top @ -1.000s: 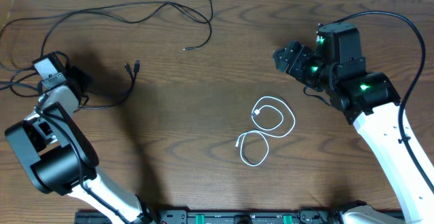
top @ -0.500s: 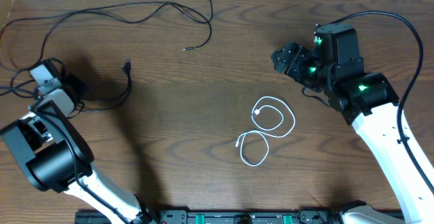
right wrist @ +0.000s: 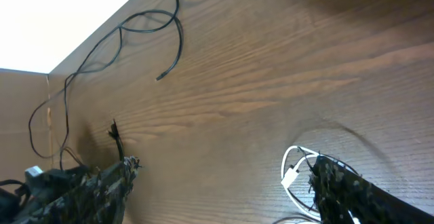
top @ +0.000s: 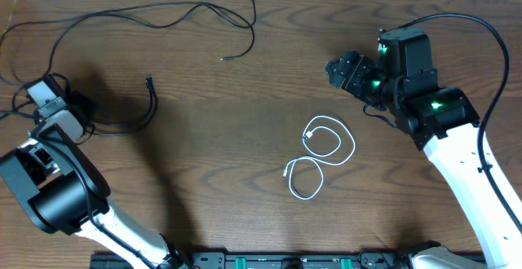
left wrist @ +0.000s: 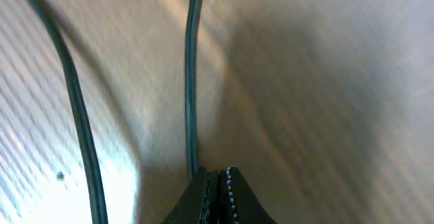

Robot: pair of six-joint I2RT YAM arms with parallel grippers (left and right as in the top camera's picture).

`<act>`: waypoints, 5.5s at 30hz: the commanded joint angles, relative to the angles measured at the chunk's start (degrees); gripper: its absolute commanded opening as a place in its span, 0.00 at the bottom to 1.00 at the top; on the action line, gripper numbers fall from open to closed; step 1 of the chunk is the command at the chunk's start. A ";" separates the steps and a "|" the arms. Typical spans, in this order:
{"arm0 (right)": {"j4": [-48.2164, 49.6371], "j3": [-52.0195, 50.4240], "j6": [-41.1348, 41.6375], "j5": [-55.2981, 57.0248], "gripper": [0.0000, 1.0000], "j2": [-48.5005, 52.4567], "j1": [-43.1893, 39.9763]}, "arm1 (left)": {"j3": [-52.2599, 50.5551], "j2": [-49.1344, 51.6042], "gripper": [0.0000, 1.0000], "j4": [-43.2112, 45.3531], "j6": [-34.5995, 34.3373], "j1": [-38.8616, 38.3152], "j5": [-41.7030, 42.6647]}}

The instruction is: Untangle cables

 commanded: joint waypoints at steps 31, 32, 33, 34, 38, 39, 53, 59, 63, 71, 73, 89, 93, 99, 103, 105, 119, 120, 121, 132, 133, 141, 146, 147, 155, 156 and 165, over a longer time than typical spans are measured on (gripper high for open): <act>-1.31 0.17 -0.42 -0.13 0.81 0.15 0.35 | 0.94 4.33 0.09 7.10 1.88 1.22 -5.66; -1.36 0.17 -0.42 -0.13 0.81 0.15 0.35 | 0.94 4.33 0.09 6.91 1.88 1.42 -5.68; -1.42 0.17 -0.42 -0.13 0.81 0.15 0.35 | 0.94 4.33 0.09 6.78 1.88 1.66 -5.68; -1.57 0.17 -0.42 -0.13 0.81 0.15 0.35 | 0.94 4.33 0.09 6.38 1.88 1.97 -5.68; -2.29 0.17 -0.42 -0.15 0.81 0.15 0.35 | 0.94 4.35 0.09 5.55 1.86 2.89 -5.62; -2.36 0.17 -0.42 -0.13 0.81 0.15 0.35 | 0.94 4.33 0.08 5.55 1.88 2.97 -5.60; -2.64 0.17 -0.46 1.25 0.96 0.15 0.33 | 1.09 -12.83 0.17 0.22 1.14 2.80 -1.68; -3.43 0.17 -2.25 3.50 0.99 0.15 -0.09 | 1.07 -26.71 0.38 -8.59 -7.93 2.23 21.35; -6.97 0.17 -6.71 3.56 0.99 -0.09 -2.45 | 1.07 -33.75 0.89 -14.69 -12.52 -1.11 41.81; -18.05 -0.24 -18.21 3.78 0.99 0.22 -5.33 | 0.74 -34.80 0.91 -34.71 -5.77 -13.49 46.90; -19.80 -1.31 -18.18 4.26 0.99 0.26 -5.27 | 0.24 -34.75 0.90 -38.93 0.59 -17.16 46.88; -0.13 -24.94 -15.93 -5.70 0.97 0.74 -5.27 | -1.22 -33.11 0.90 -51.67 3.58 -47.23 22.95; 8.09 -31.36 -11.72 -5.70 0.83 0.81 -5.16 | -1.22 -33.09 0.91 -51.63 3.56 -50.71 18.64; 14.64 -36.52 -5.92 -5.97 0.67 0.81 -4.70 | -1.22 -33.09 0.91 -51.67 3.56 -51.47 18.34; 18.38 -38.34 -5.05 -5.92 0.59 0.81 -2.86 | -1.22 -33.09 0.91 -51.65 3.56 -51.47 18.36; 20.24 -38.45 -5.07 -4.57 0.34 0.81 -1.86 | -1.22 -33.09 0.91 -51.67 3.56 -51.47 18.36; 20.90 -29.16 -9.01 -10.95 0.01 -5.57 -1.75 | -1.25 -33.09 0.91 -51.93 -1.57 -51.47 19.56; 20.39 -27.45 -9.01 -11.69 0.01 -6.75 -1.75 | -1.25 -33.09 0.91 -51.93 -1.57 -51.47 20.22; 20.04 -25.90 -8.98 -12.31 0.01 -7.80 -1.75 | -1.25 -33.09 0.91 -51.89 -1.57 -51.49 21.42; 29.33 -15.80 18.29 -18.21 0.02 -18.38 -2.01 | -1.25 -33.09 0.91 -48.11 -1.55 -55.39 23.12; 32.15 -15.80 18.23 -18.38 0.02 -18.91 -1.99 | -1.25 -33.09 0.90 -47.69 -1.55 -55.82 23.12; 25.70 -15.80 20.24 -11.63 0.02 -18.99 -1.97 | -1.25 -33.46 0.79 -43.28 -0.90 -57.77 25.66; 24.94 -15.82 23.37 -11.93 0.02 -17.94 -1.95 | -1.25 -36.54 0.79 -35.10 2.10 -57.57 35.98; 24.65 -15.80 23.78 -11.89 0.02 -17.94 -1.95 | -1.25 -37.62 0.79 -33.48 2.10 -57.57 36.70; 22.73 -15.82 26.84 -11.91 0.02 -17.62 -1.90 | -1.25 -44.72 0.79 -28.85 2.95 -57.70 36.68; 21.86 -15.82 29.11 -12.09 0.03 -17.53 -1.90 | -1.25 -45.11 0.79 -28.57 3.32 -57.72 36.68; 22.40 -15.82 40.48 -20.92 0.04 -14.95 -1.88 | -1.25 -45.44 0.74 -24.90 3.65 -61.66 36.63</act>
